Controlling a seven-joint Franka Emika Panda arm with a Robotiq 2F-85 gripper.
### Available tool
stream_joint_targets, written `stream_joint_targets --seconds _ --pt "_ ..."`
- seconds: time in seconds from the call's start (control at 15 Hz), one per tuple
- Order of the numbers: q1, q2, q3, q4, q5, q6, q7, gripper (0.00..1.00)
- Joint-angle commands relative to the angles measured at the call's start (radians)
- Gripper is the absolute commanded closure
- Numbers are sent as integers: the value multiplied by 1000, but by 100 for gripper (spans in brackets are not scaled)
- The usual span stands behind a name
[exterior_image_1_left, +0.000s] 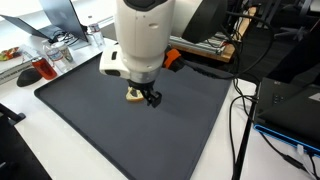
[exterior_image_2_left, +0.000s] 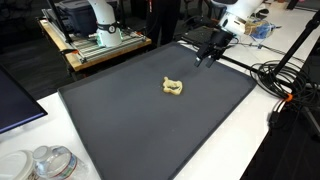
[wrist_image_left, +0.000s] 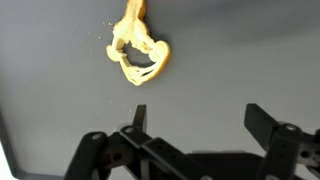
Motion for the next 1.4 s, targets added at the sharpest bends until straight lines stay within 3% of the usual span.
stream_joint_targets --seconds 0.0,0.53,0.87,1.33 --pt "-8 -158 21 -235 -52 147 -7 0" --pt "-99 -405 57 -606 -24 396 -134 0" --pt "-234 -517 102 -799 48 550 -390 0" --pt "-399 -474 153 -861 247 670 -753 0"
